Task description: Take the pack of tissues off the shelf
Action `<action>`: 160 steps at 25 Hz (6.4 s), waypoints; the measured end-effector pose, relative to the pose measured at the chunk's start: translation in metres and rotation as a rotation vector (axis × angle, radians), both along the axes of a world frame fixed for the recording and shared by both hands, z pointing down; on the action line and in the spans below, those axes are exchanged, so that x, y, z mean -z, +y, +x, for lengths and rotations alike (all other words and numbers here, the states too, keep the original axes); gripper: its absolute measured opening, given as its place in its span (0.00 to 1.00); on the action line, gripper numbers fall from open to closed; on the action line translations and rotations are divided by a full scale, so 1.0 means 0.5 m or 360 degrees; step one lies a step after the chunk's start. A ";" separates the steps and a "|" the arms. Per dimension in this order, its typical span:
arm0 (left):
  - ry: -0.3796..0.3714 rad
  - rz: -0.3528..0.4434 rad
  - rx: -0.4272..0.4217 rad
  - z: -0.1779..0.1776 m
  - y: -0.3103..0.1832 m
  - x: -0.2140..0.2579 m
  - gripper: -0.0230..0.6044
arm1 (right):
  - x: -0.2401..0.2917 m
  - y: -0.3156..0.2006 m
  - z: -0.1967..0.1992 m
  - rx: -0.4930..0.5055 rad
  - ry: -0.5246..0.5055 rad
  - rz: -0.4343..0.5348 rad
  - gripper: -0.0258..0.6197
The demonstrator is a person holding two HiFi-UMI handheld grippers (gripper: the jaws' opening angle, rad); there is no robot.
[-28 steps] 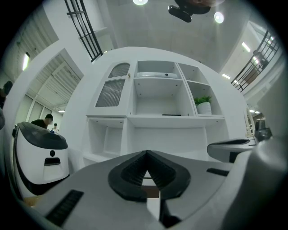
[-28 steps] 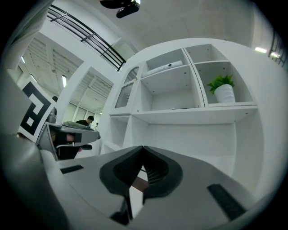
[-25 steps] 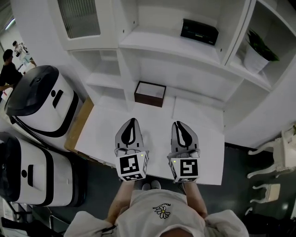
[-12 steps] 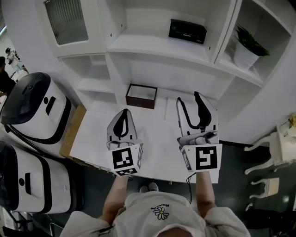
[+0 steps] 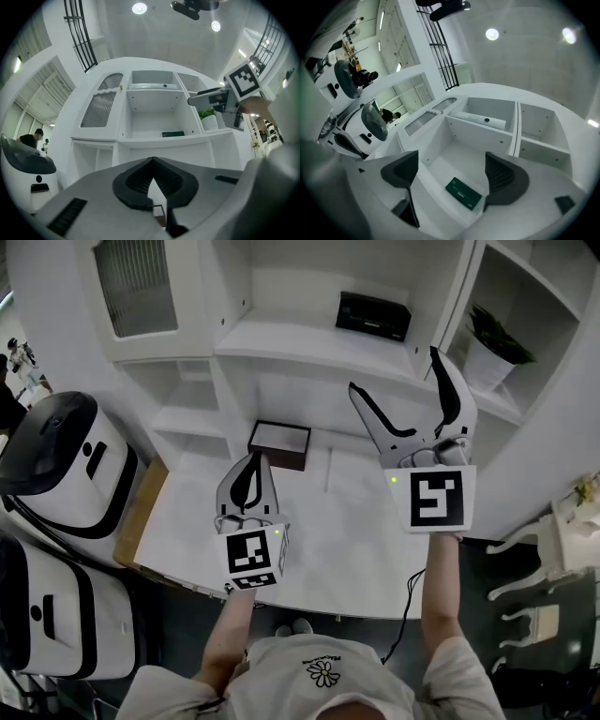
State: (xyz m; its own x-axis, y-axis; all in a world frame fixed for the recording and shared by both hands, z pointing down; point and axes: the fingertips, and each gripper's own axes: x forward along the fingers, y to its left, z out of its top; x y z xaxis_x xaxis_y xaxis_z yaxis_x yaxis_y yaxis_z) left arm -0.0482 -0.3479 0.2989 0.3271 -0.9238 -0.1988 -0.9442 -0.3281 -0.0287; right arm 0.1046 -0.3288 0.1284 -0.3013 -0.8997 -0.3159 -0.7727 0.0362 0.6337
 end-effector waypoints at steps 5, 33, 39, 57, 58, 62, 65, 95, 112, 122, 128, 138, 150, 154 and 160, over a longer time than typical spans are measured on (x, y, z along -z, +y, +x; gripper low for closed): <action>-0.0013 -0.0023 -0.0029 0.008 -0.012 -0.012 0.03 | 0.064 -0.074 -0.026 -0.0082 0.0290 0.0030 0.76; 0.0043 -0.0232 0.0058 -0.052 -0.115 -0.131 0.03 | -0.090 -0.582 0.036 -0.0346 0.1383 -0.0881 0.84; 0.0035 -0.0265 0.0067 -0.052 -0.136 -0.147 0.03 | -0.091 -0.628 0.047 -0.0386 0.1313 -0.0860 0.83; 0.0013 -0.0286 0.0023 -0.020 -0.153 -0.160 0.03 | -0.115 -0.647 0.057 -0.0300 0.0986 -0.0974 0.55; 0.0011 -0.0286 0.0018 -0.018 -0.151 -0.159 0.03 | -0.116 -0.646 0.057 -0.0302 0.0995 -0.0970 0.55; 0.0007 -0.0280 0.0007 -0.014 -0.149 -0.155 0.04 | -0.117 -0.645 0.058 -0.0312 0.1025 -0.0952 0.53; 0.0000 -0.0278 0.0010 -0.016 -0.147 -0.153 0.03 | -0.116 -0.645 0.056 -0.0309 0.1037 -0.0937 0.53; -0.0050 -0.0139 0.0062 -0.047 -0.090 -0.077 0.03 | 0.088 -0.538 0.003 -0.0338 0.0841 -0.0411 0.51; -0.0099 0.0111 0.0119 -0.077 0.029 0.048 0.03 | 0.261 -0.168 -0.130 -0.0186 0.0671 0.0482 0.51; -0.0102 0.0291 0.0175 -0.112 0.122 0.127 0.03 | 0.261 0.092 -0.176 -0.0032 0.0387 0.0894 0.51; -0.0082 0.0378 0.0193 -0.131 0.170 0.172 0.03 | 0.195 0.194 -0.170 0.0031 0.0111 0.0995 0.51; -0.0037 0.0502 0.0169 -0.118 0.237 0.220 0.03 | 0.089 0.329 -0.145 0.0084 -0.0253 0.1086 0.51; -0.0025 0.0538 0.0158 -0.089 0.263 0.219 0.03 | 0.045 0.371 -0.121 0.0067 -0.0314 0.1117 0.50; -0.0023 0.0555 0.0166 -0.091 0.267 0.225 0.03 | 0.043 0.366 -0.116 0.0047 -0.0323 0.1109 0.50; -0.0033 0.0562 0.0164 -0.083 0.266 0.229 0.03 | 0.035 0.351 -0.104 0.0046 -0.0351 0.1086 0.49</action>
State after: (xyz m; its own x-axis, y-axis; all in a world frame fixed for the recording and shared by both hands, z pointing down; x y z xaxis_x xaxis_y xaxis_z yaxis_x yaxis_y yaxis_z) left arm -0.0896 -0.2149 0.1844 0.2429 -0.8277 -0.5059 -0.9699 -0.1975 -0.1426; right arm 0.0524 -0.1535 0.1107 -0.1861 -0.4724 -0.8615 -0.8901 -0.2903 0.3515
